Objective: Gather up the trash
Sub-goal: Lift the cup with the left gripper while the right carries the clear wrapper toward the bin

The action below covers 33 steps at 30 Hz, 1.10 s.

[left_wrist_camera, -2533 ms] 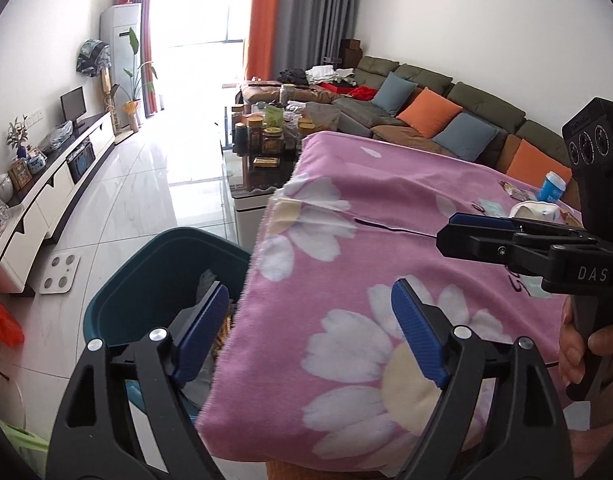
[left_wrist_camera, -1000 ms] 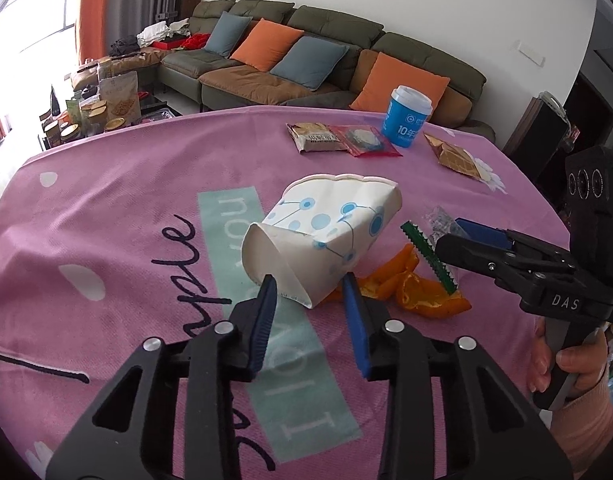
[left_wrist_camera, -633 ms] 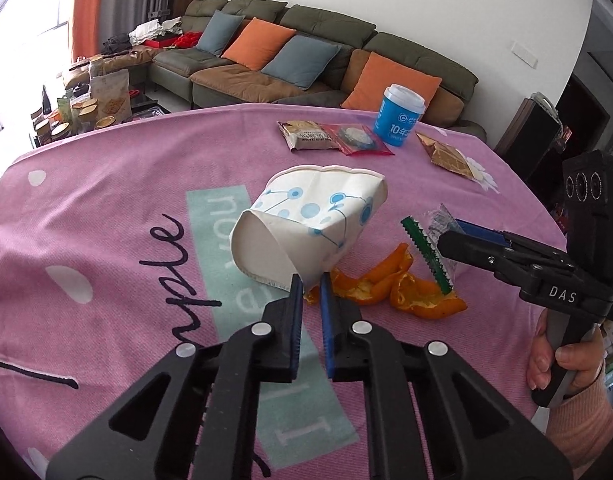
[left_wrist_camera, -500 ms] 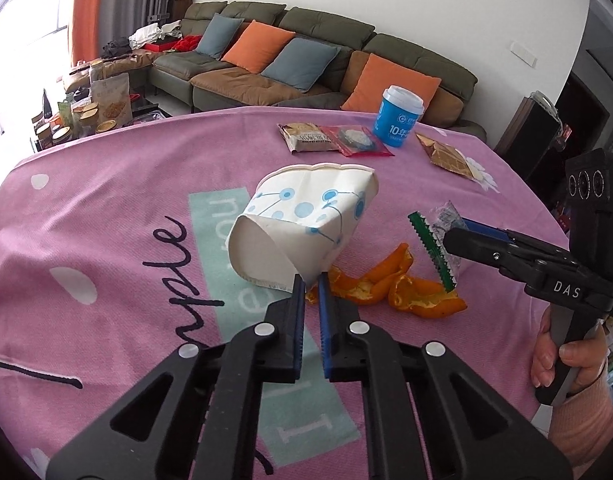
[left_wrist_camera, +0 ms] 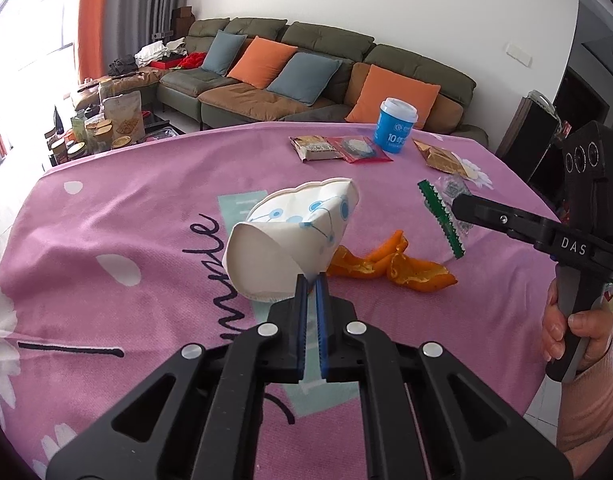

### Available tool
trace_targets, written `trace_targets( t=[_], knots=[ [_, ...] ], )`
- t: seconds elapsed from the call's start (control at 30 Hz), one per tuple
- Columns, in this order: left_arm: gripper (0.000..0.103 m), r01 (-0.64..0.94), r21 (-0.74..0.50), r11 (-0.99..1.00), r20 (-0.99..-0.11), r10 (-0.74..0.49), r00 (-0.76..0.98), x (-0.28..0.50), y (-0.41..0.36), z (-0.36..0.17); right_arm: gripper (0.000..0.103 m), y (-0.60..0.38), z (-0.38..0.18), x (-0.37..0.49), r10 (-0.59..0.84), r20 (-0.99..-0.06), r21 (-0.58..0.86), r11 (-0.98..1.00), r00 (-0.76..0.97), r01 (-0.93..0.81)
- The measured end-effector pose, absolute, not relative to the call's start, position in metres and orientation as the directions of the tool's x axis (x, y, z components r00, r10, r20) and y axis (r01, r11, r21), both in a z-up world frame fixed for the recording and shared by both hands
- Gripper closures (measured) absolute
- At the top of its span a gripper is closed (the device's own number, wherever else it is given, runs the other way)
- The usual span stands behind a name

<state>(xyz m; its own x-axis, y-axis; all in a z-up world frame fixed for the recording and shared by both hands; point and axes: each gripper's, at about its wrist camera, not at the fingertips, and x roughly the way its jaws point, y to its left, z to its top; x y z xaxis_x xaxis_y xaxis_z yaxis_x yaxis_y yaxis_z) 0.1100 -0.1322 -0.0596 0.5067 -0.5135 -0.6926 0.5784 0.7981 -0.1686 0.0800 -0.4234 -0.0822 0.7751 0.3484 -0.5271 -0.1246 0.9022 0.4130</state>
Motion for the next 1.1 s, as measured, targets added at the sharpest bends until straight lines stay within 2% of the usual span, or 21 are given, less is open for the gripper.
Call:
trace_targets(
  t=[0.57,1.1],
  knots=[
    [0.098,0.522,-0.158,0.839,-0.682,-0.474,0.557,0.071,-0.069,-0.054,0.058,-0.375,-0.070,0.076,0.445,-0.488,0.431,0.871,0.751,-0.235],
    [0.099,0.457,-0.155,0.876,-0.661,-0.436,0.611,0.046,-0.022,-0.042,0.058,-0.324,-0.071,0.079,0.527,-0.490,0.442,0.837,0.695,-0.322]
  ],
)
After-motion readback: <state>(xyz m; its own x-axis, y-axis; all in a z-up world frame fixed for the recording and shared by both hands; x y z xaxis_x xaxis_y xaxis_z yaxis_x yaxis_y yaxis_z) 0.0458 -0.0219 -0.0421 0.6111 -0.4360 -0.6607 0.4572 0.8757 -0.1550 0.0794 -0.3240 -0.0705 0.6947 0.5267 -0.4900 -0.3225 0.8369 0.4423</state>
